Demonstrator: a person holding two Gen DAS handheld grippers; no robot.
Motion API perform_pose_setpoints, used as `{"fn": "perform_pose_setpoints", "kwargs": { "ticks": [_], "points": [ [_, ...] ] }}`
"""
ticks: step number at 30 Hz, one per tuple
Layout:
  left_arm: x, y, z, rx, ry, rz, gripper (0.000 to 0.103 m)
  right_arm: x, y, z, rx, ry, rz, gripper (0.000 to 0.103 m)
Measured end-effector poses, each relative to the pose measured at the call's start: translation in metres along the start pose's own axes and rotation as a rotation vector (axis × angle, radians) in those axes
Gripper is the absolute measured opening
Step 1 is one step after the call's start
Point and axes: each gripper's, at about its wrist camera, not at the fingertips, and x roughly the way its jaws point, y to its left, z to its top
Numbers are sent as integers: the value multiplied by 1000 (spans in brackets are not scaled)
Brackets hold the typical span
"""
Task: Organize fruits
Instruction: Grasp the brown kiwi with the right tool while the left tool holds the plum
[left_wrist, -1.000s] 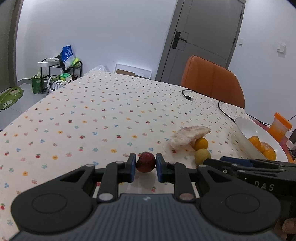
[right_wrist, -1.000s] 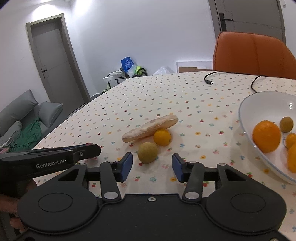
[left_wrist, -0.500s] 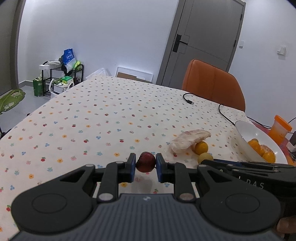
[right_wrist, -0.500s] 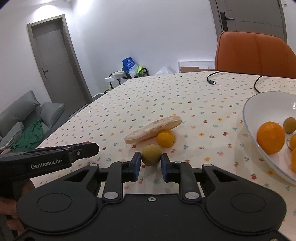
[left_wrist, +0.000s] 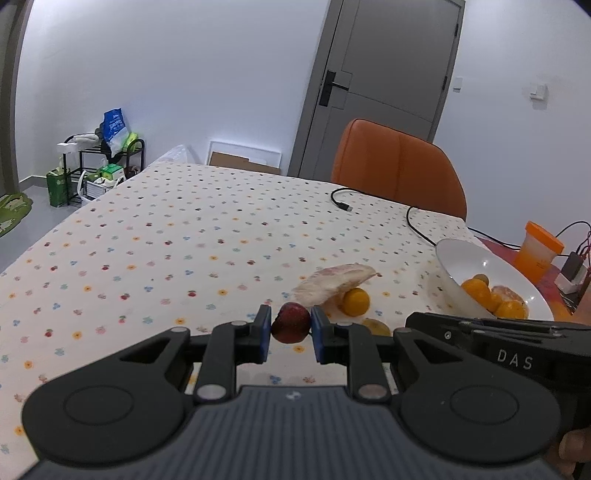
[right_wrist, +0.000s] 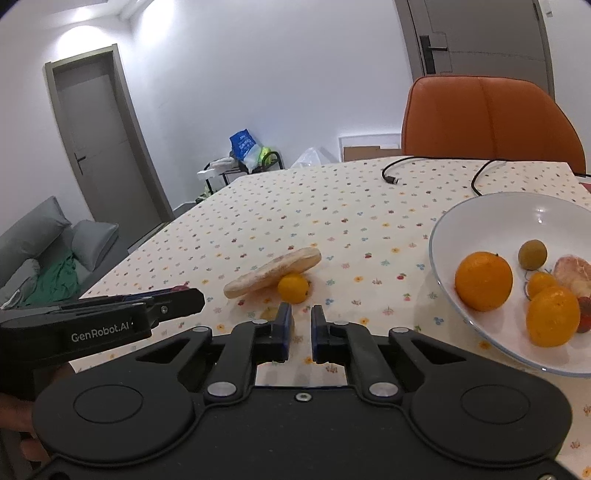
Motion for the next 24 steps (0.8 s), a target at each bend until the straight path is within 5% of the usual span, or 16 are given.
{"fn": "perform_pose_setpoints", "kwargs": {
  "ticks": [3,10,12,14,17,24],
  "points": [
    [0,0,-2,2,4,3,21,1,3,-1,-6,-1,-11,27],
    [-3,12,0,-11,-1,41,21,17,12,-1,-21,20,5,38],
    [-5,17,0,-17,-4,54,21,22,15,-2,-27,23,-17,58],
    [-6,21,1,-21,-5,64,21,23,18,-4,-52,8,-44,61],
    [-7,23,1,-23,-6,72,21,26,17,-5,-42,42,11,23],
    [-10,14,0,-10,-12,46,21,11,15,-4,-52,10,-6,23]
  ]
}}
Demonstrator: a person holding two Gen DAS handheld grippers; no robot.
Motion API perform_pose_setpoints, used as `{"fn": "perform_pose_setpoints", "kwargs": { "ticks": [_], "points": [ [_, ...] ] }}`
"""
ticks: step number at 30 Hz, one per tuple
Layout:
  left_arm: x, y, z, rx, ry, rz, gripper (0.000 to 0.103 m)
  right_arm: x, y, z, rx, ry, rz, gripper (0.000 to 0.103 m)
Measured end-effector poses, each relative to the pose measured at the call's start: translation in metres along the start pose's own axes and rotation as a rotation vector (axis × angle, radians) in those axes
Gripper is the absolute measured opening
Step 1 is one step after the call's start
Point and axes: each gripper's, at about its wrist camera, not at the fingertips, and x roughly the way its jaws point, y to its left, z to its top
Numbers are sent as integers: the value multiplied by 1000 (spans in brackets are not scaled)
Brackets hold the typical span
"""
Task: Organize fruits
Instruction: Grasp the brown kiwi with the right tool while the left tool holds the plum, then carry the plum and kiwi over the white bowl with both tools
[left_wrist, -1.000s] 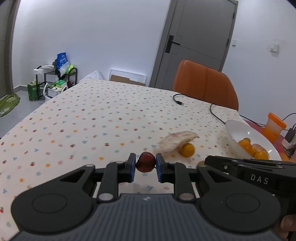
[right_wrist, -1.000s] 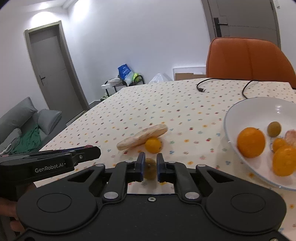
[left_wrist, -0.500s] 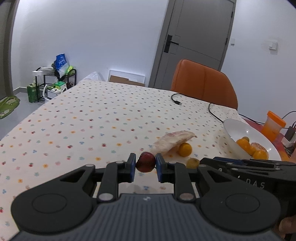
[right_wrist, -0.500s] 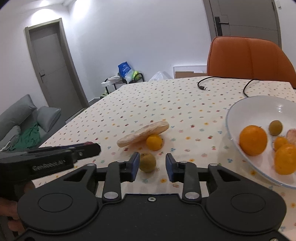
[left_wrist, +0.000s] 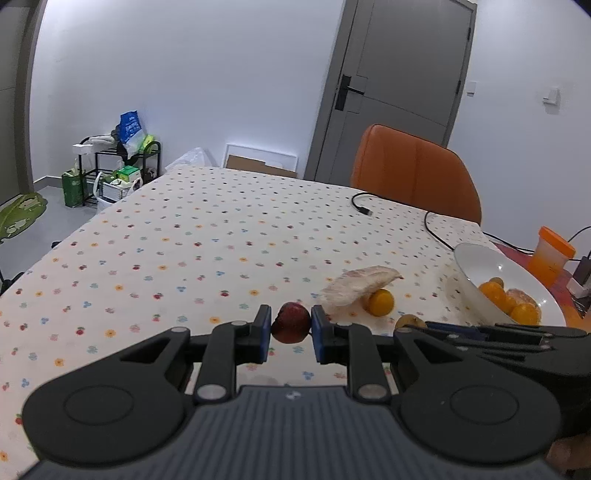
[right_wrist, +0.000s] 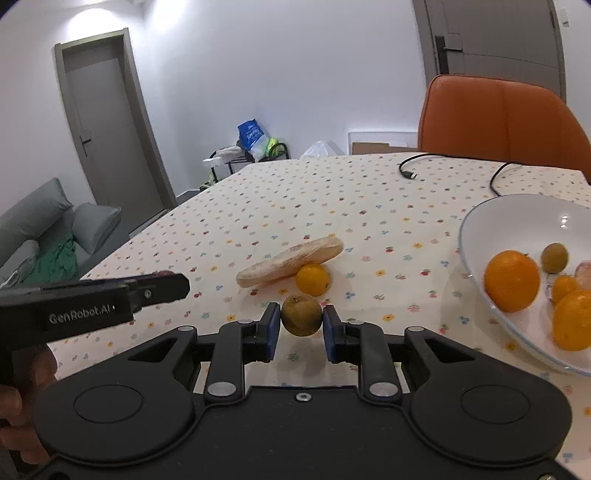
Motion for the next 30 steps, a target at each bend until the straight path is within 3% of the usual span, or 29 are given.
{"fn": "perform_pose_setpoints", "kwargs": {
  "ticks": [30],
  "points": [
    [5,-69,13,106,-32,-130,21,-64,-51,6,58,-120,-135,23]
  ]
}}
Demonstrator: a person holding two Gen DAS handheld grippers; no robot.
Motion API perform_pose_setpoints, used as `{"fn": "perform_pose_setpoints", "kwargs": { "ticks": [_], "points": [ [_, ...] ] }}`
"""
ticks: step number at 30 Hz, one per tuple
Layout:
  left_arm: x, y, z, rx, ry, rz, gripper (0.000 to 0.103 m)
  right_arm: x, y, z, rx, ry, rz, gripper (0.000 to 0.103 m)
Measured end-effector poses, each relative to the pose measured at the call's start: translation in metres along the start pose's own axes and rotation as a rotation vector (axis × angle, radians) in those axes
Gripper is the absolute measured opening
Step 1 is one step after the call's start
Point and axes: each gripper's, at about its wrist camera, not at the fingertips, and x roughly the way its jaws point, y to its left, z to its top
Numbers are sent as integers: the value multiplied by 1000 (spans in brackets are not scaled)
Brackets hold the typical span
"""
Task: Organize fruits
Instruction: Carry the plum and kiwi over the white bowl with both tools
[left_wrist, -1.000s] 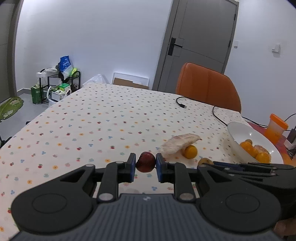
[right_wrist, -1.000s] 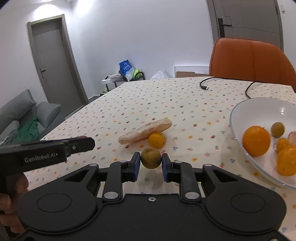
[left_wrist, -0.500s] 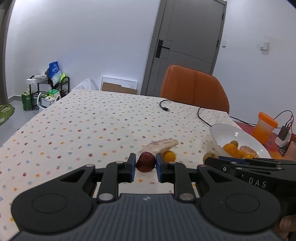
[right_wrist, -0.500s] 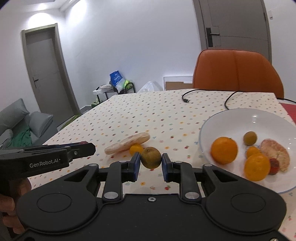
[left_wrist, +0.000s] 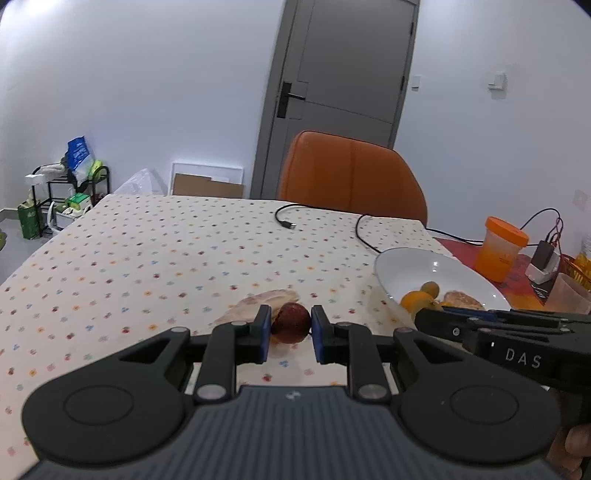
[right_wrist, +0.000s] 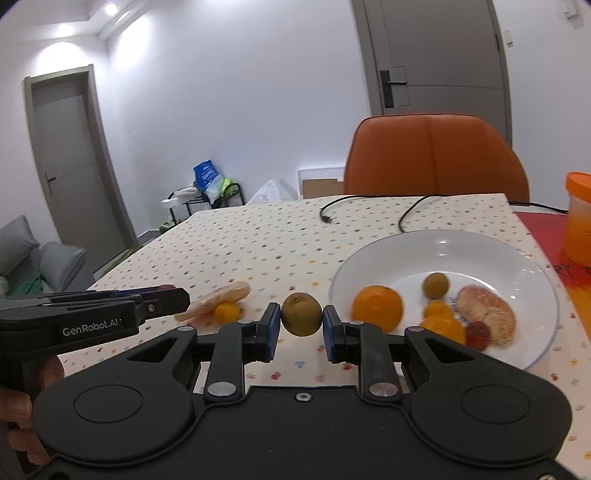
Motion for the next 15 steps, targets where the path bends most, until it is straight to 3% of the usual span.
{"fn": "perform_pose_setpoints", "kwargs": {
  "ticks": [15],
  "points": [
    [18,-30,27,62,-36,-49,21,-19,-49,9,46,-66,-113,23]
  ]
}}
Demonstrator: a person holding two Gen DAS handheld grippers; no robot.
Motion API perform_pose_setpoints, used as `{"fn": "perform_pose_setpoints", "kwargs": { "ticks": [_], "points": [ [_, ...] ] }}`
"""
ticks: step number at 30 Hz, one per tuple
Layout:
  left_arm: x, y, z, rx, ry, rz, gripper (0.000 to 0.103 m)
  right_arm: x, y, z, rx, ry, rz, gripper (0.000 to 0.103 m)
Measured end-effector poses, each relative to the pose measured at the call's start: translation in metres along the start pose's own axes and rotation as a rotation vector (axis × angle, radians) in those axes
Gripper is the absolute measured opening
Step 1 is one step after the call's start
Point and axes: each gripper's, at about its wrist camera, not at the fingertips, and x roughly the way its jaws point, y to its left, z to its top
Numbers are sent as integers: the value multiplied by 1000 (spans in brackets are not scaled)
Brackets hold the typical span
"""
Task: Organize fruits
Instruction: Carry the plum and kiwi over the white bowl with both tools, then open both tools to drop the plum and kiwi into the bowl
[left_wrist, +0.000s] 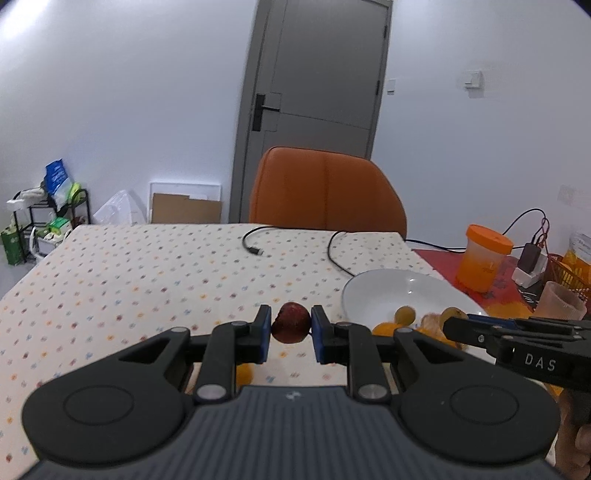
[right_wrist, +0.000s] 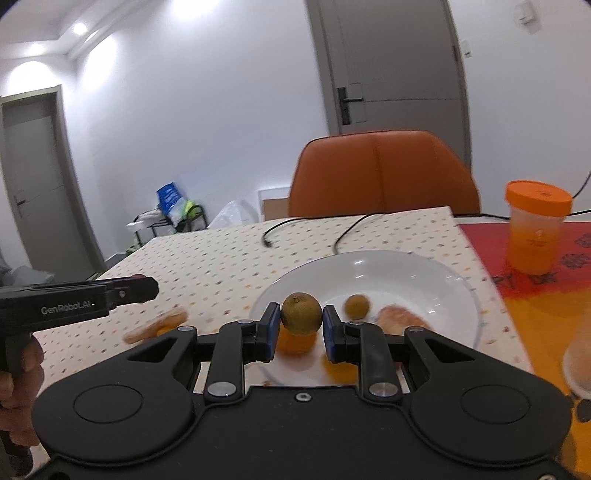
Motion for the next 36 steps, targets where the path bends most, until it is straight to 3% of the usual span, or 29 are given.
{"fn": "perform_pose_setpoints", "kwargs": {
  "ticks": [12,36],
  "points": [
    [26,-33,14,50,-4,-59,21,1,-32,10,11,-34,-67,23],
    [88,-76,17,82,59,-106,21,39,-69,11,73,-19,-74,23]
  ]
}}
